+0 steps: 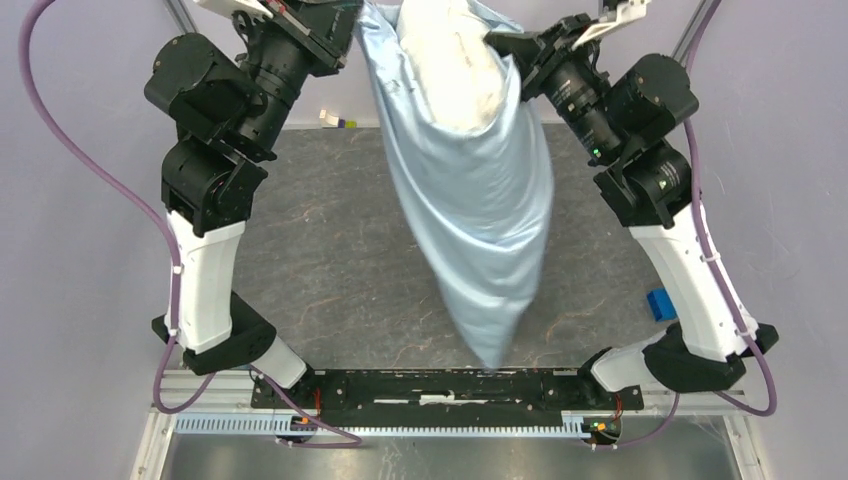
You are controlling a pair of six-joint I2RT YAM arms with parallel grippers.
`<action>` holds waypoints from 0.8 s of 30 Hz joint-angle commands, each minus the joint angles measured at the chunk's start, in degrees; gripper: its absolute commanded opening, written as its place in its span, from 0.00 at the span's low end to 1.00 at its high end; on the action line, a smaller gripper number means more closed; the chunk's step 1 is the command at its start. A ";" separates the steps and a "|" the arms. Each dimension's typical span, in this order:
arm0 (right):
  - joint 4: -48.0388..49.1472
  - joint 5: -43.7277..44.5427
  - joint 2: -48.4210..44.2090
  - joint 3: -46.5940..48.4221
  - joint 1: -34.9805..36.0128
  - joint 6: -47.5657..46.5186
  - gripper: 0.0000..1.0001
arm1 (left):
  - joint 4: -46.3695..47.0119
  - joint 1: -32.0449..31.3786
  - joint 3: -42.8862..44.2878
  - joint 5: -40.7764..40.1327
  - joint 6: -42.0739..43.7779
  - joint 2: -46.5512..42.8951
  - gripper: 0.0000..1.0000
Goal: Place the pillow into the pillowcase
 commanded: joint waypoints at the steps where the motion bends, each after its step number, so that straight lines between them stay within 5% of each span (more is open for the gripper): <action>1: -3.00 7.71 4.77 8.28 -2.61 -6.73 0.00 | 3.53 -0.19 -4.61 13.77 -9.34 -3.62 0.03; 3: -3.52 6.58 6.41 10.67 -2.76 -6.22 0.00 | 2.20 -0.18 -4.66 15.27 -10.02 -4.49 0.03; 6: -3.17 1.55 4.57 5.81 -0.34 -3.03 0.00 | 3.21 2.61 5.43 2.62 -4.72 -1.70 0.03; 10: 0.56 9.17 -3.74 -4.89 7.72 -7.23 0.00 | 8.95 7.34 2.45 2.18 -7.83 -1.35 0.03; 14: -1.44 17.46 -2.13 6.32 4.36 -12.57 0.00 | 8.20 4.40 -14.40 16.58 -12.76 -5.82 0.02; 18: -1.82 17.05 3.02 14.72 -0.79 -12.11 0.00 | 11.99 -3.62 -35.00 14.98 -10.50 -16.99 0.03; 20: -1.24 12.54 1.80 10.41 -0.70 -9.75 0.00 | 10.02 -3.48 -31.47 9.98 -7.68 -17.43 0.02; 24: 4.27 14.74 -6.43 -6.83 8.33 -10.89 0.00 | 1.44 2.89 0.41 2.25 -5.30 -4.98 0.03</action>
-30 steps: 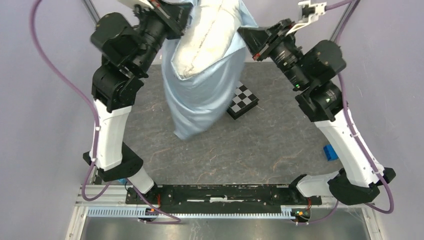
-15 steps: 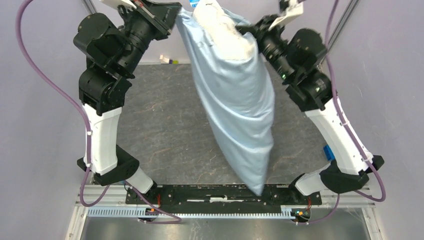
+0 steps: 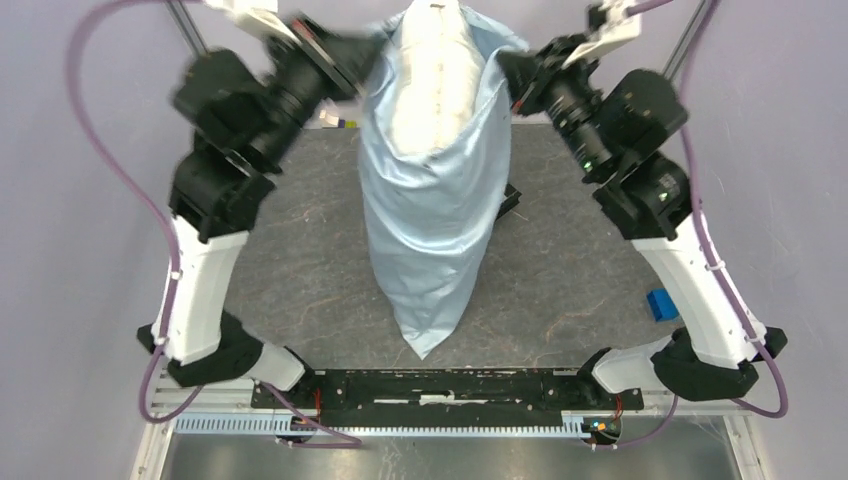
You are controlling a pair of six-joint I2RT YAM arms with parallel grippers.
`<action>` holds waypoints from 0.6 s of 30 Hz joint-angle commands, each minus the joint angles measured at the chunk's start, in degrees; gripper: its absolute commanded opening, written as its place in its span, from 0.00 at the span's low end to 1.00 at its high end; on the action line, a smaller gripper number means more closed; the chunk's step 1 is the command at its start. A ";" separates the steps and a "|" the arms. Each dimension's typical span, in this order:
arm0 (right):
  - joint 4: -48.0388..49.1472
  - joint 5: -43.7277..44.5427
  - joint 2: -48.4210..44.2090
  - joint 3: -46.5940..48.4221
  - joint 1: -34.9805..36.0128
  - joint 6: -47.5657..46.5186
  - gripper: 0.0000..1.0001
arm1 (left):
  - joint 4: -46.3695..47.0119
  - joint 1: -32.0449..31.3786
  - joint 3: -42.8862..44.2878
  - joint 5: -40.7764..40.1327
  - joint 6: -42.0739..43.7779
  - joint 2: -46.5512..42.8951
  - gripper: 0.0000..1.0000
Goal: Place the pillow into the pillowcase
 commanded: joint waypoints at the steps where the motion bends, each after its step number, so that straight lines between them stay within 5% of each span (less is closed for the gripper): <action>1: 11.79 4.10 -8.36 -13.25 7.66 -2.20 0.00 | -2.03 7.27 31.30 -7.60 1.58 8.60 0.03; 3: 10.14 6.63 -7.99 -11.62 7.70 -3.95 0.00 | -1.39 7.81 31.86 -7.38 -0.09 9.05 0.03; 7: 5.21 11.93 -2.47 2.09 2.28 -7.81 0.00 | 8.81 1.69 6.31 9.18 -7.14 1.31 0.03; 9: 5.54 9.79 -1.22 5.40 -0.69 -6.63 0.00 | 4.06 -4.69 8.47 5.84 -1.35 3.27 0.03; 14: 8.99 1.38 -4.43 1.00 -0.73 -1.83 0.00 | -2.08 0.61 28.14 -0.68 1.20 11.48 0.03; 18: 13.71 9.43 -9.43 -1.14 -0.73 -5.59 0.00 | 5.59 -1.09 21.03 7.18 -4.05 11.32 0.03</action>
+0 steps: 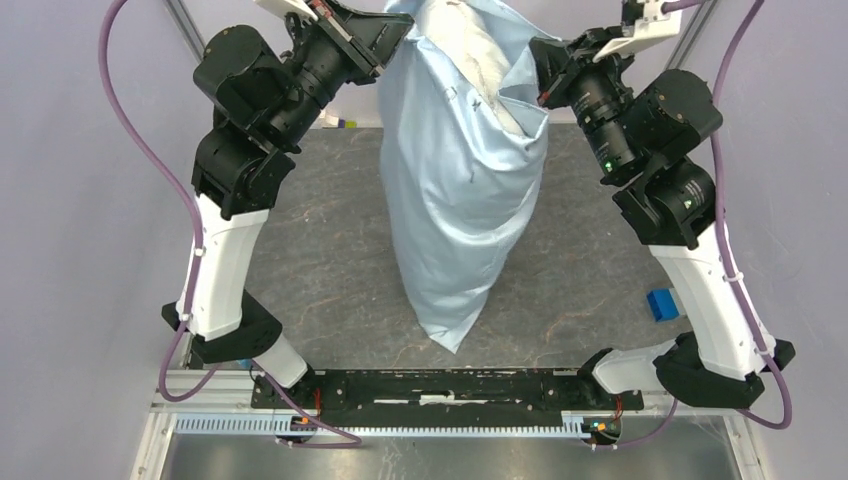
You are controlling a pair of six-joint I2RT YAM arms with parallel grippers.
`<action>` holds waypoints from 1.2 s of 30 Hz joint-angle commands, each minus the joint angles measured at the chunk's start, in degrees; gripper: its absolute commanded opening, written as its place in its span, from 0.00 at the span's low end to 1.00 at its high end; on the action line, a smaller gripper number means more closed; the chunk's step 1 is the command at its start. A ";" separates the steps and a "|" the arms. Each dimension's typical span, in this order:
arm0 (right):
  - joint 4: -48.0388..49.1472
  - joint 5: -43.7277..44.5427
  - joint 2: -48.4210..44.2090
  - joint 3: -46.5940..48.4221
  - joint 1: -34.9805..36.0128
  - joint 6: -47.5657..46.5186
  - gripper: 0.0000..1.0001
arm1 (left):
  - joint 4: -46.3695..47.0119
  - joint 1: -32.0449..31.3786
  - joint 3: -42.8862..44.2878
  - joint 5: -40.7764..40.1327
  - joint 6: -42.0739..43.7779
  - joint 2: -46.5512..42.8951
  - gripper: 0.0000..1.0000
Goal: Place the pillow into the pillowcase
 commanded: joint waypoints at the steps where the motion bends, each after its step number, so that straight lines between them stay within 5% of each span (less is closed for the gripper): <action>1: 12.26 4.93 -5.80 4.82 -0.23 -2.98 0.00 | 8.69 -5.80 -2.82 4.90 -1.00 -0.55 0.03; 6: 14.23 0.82 -5.98 11.15 -0.23 -1.93 0.00 | 7.03 -16.91 -3.43 2.24 -0.12 6.13 0.03; 11: 12.34 -3.70 -5.86 7.64 -0.23 0.39 0.00 | 2.00 -15.47 -7.21 -9.07 0.22 3.45 0.02; 17: 11.83 -12.78 -3.89 -8.93 -0.23 6.22 0.00 | 4.62 -8.12 -41.93 -17.84 -6.33 -11.42 0.02; 21: 14.60 -22.59 1.62 -15.86 -0.16 11.87 0.00 | 8.44 3.14 -69.12 -13.34 -16.60 -20.46 0.02; 24: 17.41 -27.38 7.77 -19.56 1.80 15.24 0.00 | 10.46 4.15 -83.80 -14.75 -19.71 -25.54 0.02; 30: 14.87 -25.92 22.47 -12.13 14.83 14.13 0.00 | 10.88 4.15 -100.20 -16.04 -27.51 -33.90 0.02; 36: 13.20 -24.95 26.39 -12.64 17.20 13.49 0.00 | 19.35 2.27 -108.29 -10.04 -30.23 -32.68 0.02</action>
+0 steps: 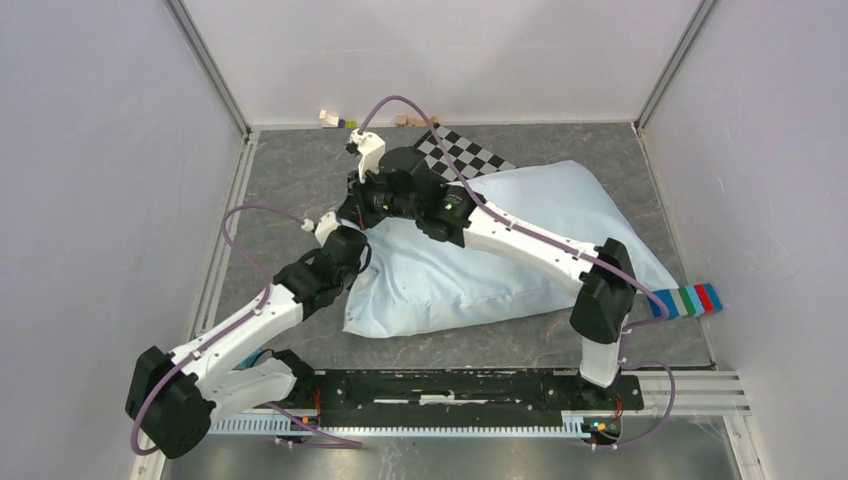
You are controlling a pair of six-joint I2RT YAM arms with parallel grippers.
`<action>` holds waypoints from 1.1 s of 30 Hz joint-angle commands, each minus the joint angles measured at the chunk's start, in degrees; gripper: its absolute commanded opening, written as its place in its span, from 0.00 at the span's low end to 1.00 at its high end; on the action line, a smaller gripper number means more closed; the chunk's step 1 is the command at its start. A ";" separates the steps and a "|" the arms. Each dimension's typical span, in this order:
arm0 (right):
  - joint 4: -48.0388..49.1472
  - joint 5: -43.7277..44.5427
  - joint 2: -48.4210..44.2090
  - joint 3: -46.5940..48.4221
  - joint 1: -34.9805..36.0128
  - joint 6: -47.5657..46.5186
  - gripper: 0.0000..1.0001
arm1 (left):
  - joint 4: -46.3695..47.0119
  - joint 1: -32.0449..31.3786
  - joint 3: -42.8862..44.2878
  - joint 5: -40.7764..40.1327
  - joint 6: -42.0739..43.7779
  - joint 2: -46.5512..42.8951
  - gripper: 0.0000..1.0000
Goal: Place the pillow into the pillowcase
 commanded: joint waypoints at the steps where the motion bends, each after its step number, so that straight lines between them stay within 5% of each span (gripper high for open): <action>1: 4.22 0.33 -3.68 1.58 -0.65 -0.94 0.00 | 13.52 -2.96 -2.60 3.12 -6.00 4.15 0.02; 6: 4.13 0.86 -10.88 -10.08 -6.52 -2.11 0.00 | 23.73 -10.41 3.50 3.13 -8.55 17.87 0.02; 9: 2.65 0.79 -14.25 -14.15 -8.88 -3.14 0.00 | 20.57 -11.56 9.23 2.52 -8.89 23.30 0.02; 24: -3.46 -1.17 -23.62 -29.72 -5.45 -5.33 0.00 | -2.85 5.34 -6.32 -4.13 -1.31 0.52 0.05; 30: -9.71 3.76 -21.58 -26.04 -2.05 -8.53 0.00 | -5.22 8.24 -3.25 -0.04 4.56 -4.82 0.46; 33: -11.73 4.52 -21.63 -25.02 -1.50 -9.68 0.00 | -6.22 8.30 -0.74 2.05 4.75 -9.15 0.55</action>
